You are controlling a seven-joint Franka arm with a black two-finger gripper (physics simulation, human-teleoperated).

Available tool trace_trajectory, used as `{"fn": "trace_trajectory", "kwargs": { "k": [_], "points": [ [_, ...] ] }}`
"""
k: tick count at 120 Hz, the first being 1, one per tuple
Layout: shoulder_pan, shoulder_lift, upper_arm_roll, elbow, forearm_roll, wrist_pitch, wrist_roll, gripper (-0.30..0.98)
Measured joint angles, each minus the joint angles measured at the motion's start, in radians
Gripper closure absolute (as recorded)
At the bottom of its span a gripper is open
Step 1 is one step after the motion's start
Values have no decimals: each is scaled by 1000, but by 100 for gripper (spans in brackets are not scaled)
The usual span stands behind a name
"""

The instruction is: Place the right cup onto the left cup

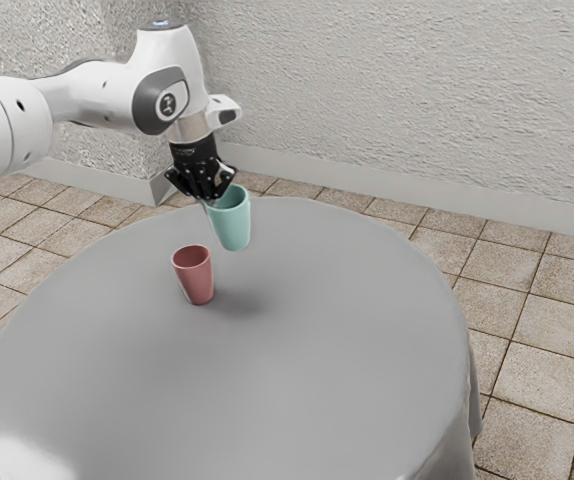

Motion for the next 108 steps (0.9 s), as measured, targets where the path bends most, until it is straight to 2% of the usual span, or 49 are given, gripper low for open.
{"fn": "trace_trajectory", "kwargs": {
  "k": [60, 108],
  "points": [
    [69, -44, 6, -67, 1, 7, 13, 79],
    [117, -27, -1, -59, -1, 8, 28, 79]
  ]
}}
